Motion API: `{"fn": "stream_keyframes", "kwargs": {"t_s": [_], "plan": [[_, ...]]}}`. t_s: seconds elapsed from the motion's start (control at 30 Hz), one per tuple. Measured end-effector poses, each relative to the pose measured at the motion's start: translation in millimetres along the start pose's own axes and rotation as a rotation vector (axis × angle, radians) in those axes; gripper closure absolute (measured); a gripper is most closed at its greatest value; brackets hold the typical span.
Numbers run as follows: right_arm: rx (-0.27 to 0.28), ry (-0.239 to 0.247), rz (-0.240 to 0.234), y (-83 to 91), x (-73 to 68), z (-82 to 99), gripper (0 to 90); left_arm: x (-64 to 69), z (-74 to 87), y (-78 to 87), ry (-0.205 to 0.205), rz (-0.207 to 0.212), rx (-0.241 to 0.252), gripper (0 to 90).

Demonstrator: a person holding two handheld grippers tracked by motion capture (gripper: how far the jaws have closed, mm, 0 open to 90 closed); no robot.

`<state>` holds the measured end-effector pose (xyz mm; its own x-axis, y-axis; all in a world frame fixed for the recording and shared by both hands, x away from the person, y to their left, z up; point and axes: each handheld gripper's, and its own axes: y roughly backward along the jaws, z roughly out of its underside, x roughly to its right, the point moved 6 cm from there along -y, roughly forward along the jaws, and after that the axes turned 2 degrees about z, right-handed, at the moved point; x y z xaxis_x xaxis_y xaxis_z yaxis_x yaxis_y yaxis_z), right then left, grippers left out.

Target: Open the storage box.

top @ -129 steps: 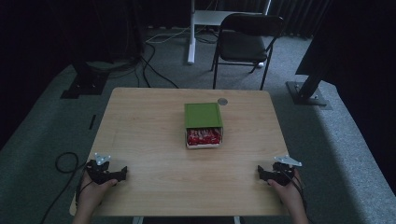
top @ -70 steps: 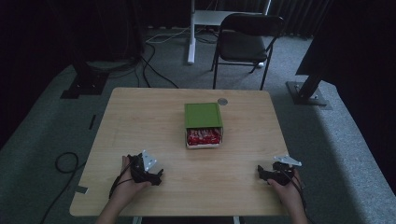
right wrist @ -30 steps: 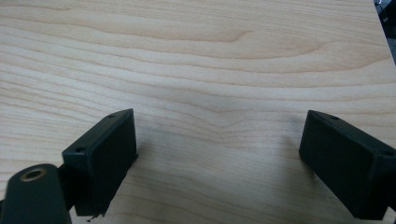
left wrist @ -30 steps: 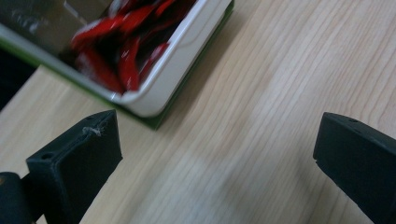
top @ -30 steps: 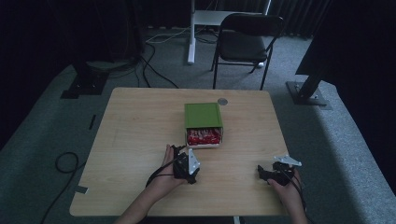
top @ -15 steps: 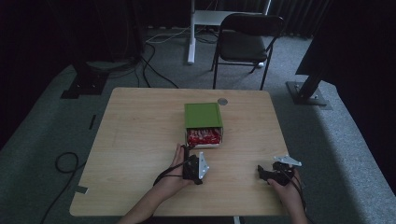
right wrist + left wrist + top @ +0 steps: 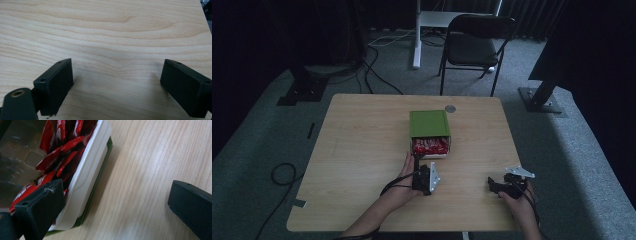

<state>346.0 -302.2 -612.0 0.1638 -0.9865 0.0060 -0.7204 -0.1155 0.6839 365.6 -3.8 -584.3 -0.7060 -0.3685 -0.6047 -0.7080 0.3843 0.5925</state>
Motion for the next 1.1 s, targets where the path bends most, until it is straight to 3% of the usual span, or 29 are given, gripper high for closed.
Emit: {"fn": "stream_keyframes", "kwargs": {"t_s": [0.4,0.53,0.67,0.77,0.83,0.87,0.97,1.1], "plan": [[0.000,0.000,0.000,0.0,0.0,0.0,10.6,-3.2,-0.3,-7.3,-0.011,0.002,-0.008,1.5],[0.000,0.000,0.000,0.0,0.0,0.0,10.6,-2.5,-1.7,-9.4,-0.029,-0.015,-0.019,1.5],[0.000,0.000,0.000,0.0,0.0,0.0,10.6,-1.5,0.4,-11.7,-0.085,-0.066,-0.020,7.5],[0.000,0.000,0.000,0.0,0.0,0.0,10.6,-4.3,3.5,-12.4,-0.164,-0.124,-0.024,20.0],[0.000,0.000,0.000,0.0,0.0,0.0,10.6,-7.0,5.3,-12.7,-0.238,-0.163,-0.029,27.9],[0.000,0.000,0.000,0.0,0.0,0.0,10.6,-8.4,5.8,-12.1,-0.255,-0.182,-0.032,33.9],[0.000,0.000,0.000,0.0,0.0,0.0,10.6,-9.9,6.5,-12.8,-0.296,-0.218,-0.040,39.6],[0.000,0.000,0.000,0.0,0.0,0.0,10.6,-11.4,6.1,-13.3,-0.323,-0.281,-0.050,52.9]]}}
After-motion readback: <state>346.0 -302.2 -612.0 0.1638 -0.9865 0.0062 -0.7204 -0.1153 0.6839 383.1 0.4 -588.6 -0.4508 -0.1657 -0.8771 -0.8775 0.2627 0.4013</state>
